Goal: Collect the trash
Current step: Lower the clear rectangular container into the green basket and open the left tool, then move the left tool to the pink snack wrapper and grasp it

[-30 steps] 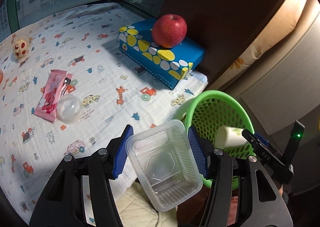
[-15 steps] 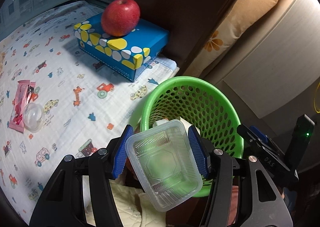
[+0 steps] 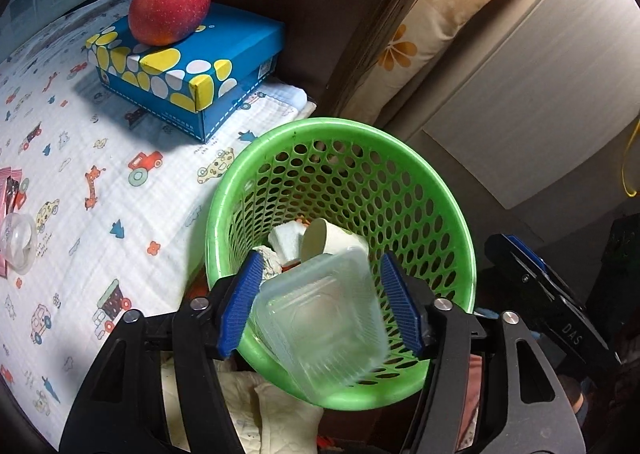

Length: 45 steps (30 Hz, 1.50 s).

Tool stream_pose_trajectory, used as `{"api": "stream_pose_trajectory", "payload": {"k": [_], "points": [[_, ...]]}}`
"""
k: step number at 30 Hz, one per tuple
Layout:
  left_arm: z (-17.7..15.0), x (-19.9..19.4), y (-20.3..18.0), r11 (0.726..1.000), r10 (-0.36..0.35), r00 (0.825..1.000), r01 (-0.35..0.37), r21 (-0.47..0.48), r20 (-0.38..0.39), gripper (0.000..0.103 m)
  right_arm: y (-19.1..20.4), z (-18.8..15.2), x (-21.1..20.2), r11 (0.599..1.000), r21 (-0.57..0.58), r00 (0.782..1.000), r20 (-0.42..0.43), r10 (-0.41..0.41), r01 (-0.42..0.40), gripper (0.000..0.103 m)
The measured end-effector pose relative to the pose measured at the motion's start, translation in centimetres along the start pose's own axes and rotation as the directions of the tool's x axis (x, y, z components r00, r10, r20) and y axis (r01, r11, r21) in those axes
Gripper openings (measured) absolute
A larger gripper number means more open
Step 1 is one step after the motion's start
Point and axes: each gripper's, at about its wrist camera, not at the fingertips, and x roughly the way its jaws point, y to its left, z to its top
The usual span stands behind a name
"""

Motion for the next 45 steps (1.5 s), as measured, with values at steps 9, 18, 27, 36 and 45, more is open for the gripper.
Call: {"api": "stream_pose_trajectory", "payload": {"k": [9,18,27,36,45], "points": [[-0.4,-0.9,1.0,0.999,0.034,0.999,-0.035,0.013,0.028,0.070,0.1,-0.3,-0.1,1.000,0.013,1.000,-0.003,0.016,-0.016,0.087],[-1.3,-3.9,5.8,0.987,0.161,0.984,-0.160,-0.026,0.072,0.070,2.7,-0.7,0.2,0.999,-0.020,0.999,-0.016,0.050,-0.050,0.087],[-1.7,-6.6,13.0,0.950,0.299,0.949,-0.287,-0.122,0.099,0.070,7.2,-1.1,1.4,0.990,-0.083,0.993,-0.048,0.109,-0.113,0.087],[-0.1,-8.8,22.1,0.895,0.411,0.909,-0.385,-0.227,0.076,0.070,12.1,-1.8,2.9,0.973,-0.140,0.980,-0.096,0.174,-0.186,0.087],[1.7,-7.5,29.5,0.870,0.431,0.902,-0.417,-0.262,-0.004,0.081,16.5,-2.7,4.6,0.951,-0.186,0.964,-0.155,0.218,-0.245,0.087]]}}
